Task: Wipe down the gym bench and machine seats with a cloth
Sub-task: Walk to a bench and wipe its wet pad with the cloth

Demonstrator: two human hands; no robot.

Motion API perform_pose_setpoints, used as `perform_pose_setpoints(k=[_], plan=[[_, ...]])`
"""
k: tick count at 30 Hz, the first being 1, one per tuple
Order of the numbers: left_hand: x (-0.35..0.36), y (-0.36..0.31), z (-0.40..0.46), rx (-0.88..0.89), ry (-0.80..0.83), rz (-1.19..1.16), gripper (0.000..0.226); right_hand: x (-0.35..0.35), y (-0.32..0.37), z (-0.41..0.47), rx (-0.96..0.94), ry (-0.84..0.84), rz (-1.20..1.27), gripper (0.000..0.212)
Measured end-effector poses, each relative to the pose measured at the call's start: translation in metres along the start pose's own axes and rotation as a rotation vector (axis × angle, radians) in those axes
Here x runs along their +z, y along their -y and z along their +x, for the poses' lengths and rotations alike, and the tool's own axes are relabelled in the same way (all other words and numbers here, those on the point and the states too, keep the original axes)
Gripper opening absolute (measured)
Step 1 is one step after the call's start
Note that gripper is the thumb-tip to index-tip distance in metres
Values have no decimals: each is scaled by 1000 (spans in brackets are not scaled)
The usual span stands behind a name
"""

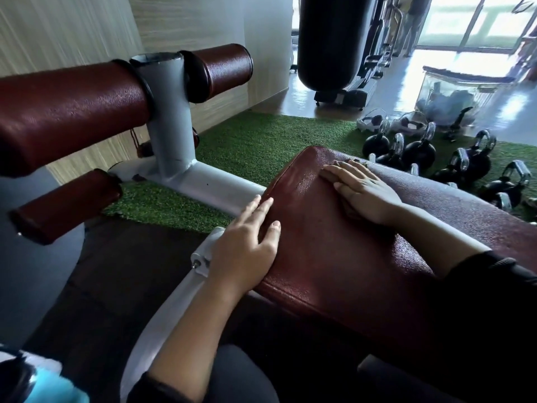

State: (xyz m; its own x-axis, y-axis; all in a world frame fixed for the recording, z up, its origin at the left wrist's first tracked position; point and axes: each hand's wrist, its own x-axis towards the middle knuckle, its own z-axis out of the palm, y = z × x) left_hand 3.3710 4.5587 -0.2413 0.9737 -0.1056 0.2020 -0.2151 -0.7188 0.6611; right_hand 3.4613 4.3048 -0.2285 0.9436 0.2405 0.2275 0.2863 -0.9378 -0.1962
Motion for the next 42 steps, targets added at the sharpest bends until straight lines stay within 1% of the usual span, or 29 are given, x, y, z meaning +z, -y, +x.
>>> perform_pose_setpoints(k=[6,9,12,15,18,21,23,25,27,29,32,33,35,38,40,42], plan=[[3,-1,1,-4,-61,-50,45,1,-5,12,-12,4,56,44],[3,-2,0,-3,-60,-64,52,2,-5,42,31,7,68,43],[3,-1,1,-1,-65,-89,49,6,11,77,53,0,31,42],[3,0,1,-7,-88,-91,50,15,40,93,-63,-12,48,38],[2,-1,0,-2,-101,-102,47,21,60,68,-244,31,92,38],[2,0,1,-12,-96,-91,43,9,48,23,-379,101,155,45],[2,-1,1,-20,-79,-76,44,-1,24,8,-409,137,152,46],[2,-1,0,-23,-74,-74,44,-9,1,13,-380,130,107,47],[2,-1,1,-29,-75,-85,44,-8,-9,34,-311,108,65,45],[2,-1,1,-22,-81,-111,43,0,-1,56,-240,63,20,46],[3,-1,1,-10,-102,-136,42,14,36,71,-138,12,13,43],[3,0,1,-10,-108,-139,42,17,48,68,-152,20,37,42],[4,0,1,0,-107,-139,42,15,61,45,-252,59,104,42],[4,2,2,2,-92,-129,43,3,43,5,-428,145,199,46],[5,3,2,-5,-84,-125,43,-6,17,-2,-446,174,189,45],[5,4,2,4,-88,-133,43,-10,-3,9,-370,148,143,45]])
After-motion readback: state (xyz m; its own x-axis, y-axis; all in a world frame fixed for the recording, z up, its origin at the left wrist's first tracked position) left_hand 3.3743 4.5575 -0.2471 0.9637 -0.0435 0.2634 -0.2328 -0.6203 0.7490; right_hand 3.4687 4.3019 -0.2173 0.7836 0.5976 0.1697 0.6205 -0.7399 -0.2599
